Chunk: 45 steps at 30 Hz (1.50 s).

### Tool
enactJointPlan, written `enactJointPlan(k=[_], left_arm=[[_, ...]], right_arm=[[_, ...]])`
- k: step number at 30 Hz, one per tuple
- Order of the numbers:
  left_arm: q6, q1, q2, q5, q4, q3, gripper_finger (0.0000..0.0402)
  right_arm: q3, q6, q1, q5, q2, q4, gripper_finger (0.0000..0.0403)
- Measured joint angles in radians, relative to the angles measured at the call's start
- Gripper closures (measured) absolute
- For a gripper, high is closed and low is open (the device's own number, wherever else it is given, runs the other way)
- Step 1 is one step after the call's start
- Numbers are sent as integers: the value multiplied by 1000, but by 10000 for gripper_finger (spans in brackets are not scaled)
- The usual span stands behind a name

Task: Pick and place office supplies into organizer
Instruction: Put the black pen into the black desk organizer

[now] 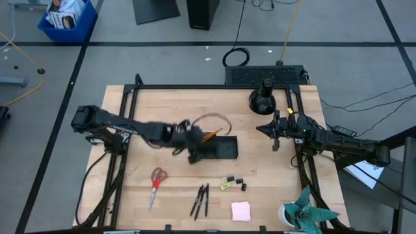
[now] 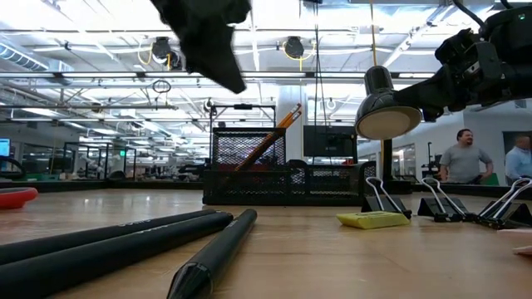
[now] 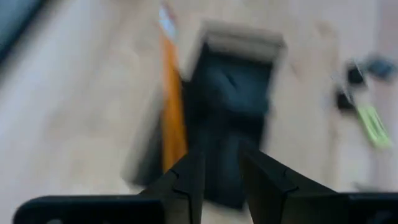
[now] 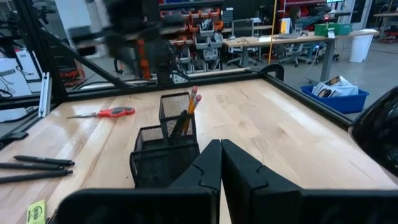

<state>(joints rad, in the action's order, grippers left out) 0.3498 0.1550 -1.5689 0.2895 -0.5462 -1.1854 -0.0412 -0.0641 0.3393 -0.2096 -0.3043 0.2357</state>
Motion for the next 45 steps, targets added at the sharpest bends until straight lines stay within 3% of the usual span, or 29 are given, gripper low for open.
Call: enactJointPlan(k=[6,16,35,45], left_arm=[[254,192,-103,-74,-15,11,300],[345,355,-323,-150,226,12,300],[354,369,-343,-182,258,-3,300],[366,343,-430,-204,281,-7,300]], right_arm=[[0,1,0,-1,-9,-3,399],[0,-18,0,2,-13,29,399],[0,-48,0,4,-13,51,399],[0,-48,0,4,-13,46,399]])
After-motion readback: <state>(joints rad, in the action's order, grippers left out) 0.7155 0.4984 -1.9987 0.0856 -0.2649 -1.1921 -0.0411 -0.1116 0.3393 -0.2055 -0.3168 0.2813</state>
